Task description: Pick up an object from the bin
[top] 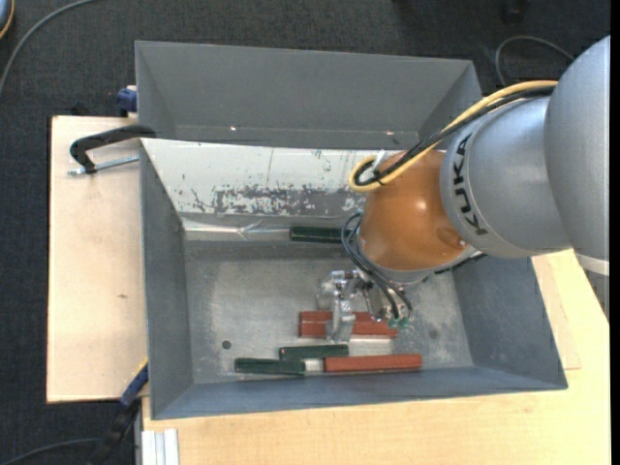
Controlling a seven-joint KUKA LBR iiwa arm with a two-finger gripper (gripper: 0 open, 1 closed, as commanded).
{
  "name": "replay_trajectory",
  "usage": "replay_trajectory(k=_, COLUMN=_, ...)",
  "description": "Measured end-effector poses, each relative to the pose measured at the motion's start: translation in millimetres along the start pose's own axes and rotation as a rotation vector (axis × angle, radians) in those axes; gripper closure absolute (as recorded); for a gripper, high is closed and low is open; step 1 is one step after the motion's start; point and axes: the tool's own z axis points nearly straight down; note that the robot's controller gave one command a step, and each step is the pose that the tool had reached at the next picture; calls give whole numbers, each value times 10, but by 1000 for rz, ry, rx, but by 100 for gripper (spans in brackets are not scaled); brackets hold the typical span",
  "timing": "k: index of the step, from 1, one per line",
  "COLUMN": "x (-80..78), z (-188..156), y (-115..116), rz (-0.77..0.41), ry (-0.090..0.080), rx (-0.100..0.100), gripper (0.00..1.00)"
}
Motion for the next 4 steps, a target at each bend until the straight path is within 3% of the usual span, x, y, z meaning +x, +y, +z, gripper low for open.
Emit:
replay_trajectory(k=1, x=47, z=-1535, y=-111, rz=-86, ry=-9, rx=2, gripper=100)
replay_trajectory(k=2, x=63, z=-1488, y=-108, rz=-86, ry=0, rx=1, gripper=0)
replay_trajectory(k=3, x=250, z=-510, y=-7, rz=-308, ry=10, rx=-1, gripper=0)
replay_trajectory(k=4, x=-201, z=54, y=-319, rz=-324, ry=2, rx=1, gripper=0)
